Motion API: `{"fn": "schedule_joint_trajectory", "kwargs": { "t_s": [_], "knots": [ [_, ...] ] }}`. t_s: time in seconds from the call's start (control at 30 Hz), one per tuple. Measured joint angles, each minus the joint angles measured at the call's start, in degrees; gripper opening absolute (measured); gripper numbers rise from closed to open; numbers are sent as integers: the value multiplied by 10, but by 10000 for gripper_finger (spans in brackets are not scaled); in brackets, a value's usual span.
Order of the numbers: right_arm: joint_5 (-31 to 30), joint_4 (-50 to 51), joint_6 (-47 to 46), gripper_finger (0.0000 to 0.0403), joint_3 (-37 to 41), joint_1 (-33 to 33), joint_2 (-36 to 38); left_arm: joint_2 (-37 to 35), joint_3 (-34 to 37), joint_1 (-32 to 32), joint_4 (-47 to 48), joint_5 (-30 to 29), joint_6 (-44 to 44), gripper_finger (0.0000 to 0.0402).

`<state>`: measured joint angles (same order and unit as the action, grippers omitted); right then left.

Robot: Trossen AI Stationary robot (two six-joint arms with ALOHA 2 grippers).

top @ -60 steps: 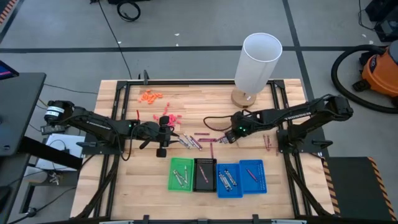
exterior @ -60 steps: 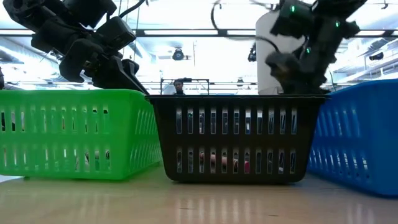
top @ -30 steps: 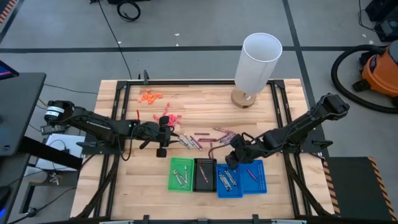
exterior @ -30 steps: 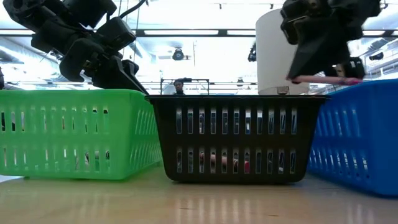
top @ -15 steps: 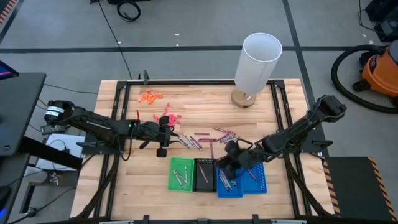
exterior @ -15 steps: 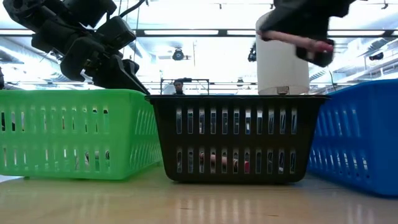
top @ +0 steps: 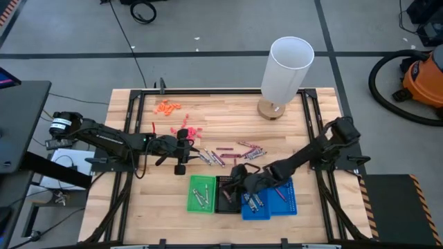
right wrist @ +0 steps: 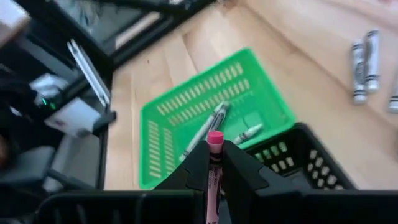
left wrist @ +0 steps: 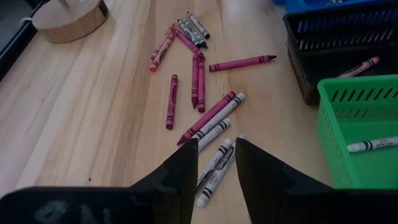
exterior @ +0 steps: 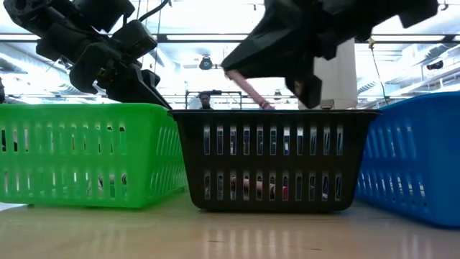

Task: Sort crayons
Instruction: Put the pink crayon into the black bin

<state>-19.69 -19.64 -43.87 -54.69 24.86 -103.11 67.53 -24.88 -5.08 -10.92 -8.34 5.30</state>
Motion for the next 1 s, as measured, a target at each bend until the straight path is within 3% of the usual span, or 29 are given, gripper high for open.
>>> {"fn": "schedule_joint_trajectory", "kwargs": {
  "t_s": [0.27, 0.67, 1.0],
  "knots": [
    [11, 174, 3, 39, -98, 0, -44, 0, 0, 0, 5, 0, -2, 117],
    [8, 243, -30, 41, -101, -1, -47, 0, 0, 0, 12, 0, -2, 117],
    [22, 249, -30, 91, -101, -6, -47, 0, 0, 0, 13, 0, -2, 117]
  ]
}}
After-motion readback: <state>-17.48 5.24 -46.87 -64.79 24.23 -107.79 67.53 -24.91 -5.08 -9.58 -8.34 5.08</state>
